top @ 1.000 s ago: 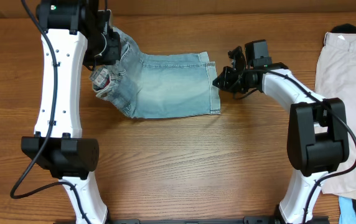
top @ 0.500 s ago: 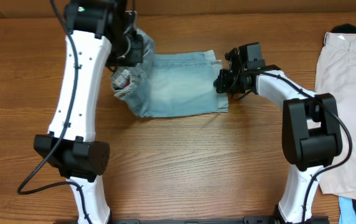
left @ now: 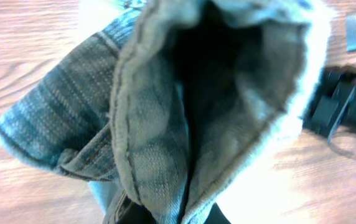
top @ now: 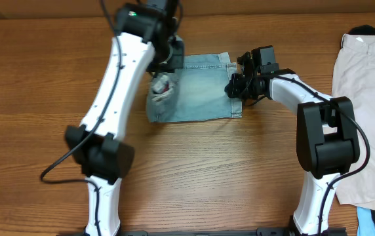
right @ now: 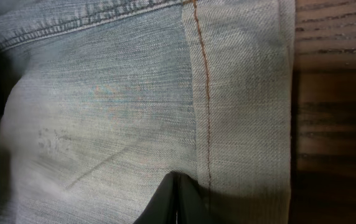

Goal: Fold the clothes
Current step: 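Grasp the folded shorts with the left gripper and lift them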

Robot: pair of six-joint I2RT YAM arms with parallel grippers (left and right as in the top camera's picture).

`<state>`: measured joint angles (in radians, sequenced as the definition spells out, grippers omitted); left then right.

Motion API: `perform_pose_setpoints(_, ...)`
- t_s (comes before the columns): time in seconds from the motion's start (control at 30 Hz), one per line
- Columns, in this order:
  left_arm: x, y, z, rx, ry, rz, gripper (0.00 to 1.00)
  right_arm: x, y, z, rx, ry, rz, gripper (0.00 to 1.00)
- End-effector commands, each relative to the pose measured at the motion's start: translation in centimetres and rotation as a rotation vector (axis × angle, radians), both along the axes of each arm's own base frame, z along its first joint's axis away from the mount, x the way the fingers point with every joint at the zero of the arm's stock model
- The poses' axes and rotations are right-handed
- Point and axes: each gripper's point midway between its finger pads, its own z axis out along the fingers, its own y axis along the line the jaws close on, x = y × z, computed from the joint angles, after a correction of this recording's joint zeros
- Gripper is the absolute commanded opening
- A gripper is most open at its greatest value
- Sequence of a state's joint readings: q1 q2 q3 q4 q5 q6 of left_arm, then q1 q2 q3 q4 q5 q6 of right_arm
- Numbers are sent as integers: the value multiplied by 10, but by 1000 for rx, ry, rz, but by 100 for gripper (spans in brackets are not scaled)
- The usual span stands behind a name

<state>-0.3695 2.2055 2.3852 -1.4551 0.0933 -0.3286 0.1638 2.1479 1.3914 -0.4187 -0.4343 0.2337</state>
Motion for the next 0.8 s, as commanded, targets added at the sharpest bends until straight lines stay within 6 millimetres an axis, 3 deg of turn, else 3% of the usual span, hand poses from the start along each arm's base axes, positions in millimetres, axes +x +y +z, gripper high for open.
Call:
perform_pose_setpoints(0.0, 10, -47, -12, -130, 7, -18, 4, 4, -7, -7, -20, 13, -23, 4)
perform_pose_setpoints(0.13, 20, -88, -27, -211, -14, -50, 4, 2, -8, -8, -22, 21, -23, 4)
perform_pose_setpoints(0.4, 31, -137, -49, -261, -60, -89, 4, -3, -12, -10, -12, 55, -28, 4)
perform_pose_setpoints(0.47, 31, -148, -49, -275, -79, -107, 9, -6, -11, -6, 22, 69, -22, 4)
perform_pose_setpoints(0.6, 31, -159, -45, -290, -103, -128, 63, -7, -18, 15, 95, 71, -30, 4)
perform_pose_setpoints(0.7, 28, -165, -36, -330, -110, -179, 96, -6, -35, 45, 108, 46, -65, 4)
perform_pose_setpoints(0.77, 28, -167, -24, -360, -121, -203, 100, -8, -49, 67, 109, 25, -93, 4)
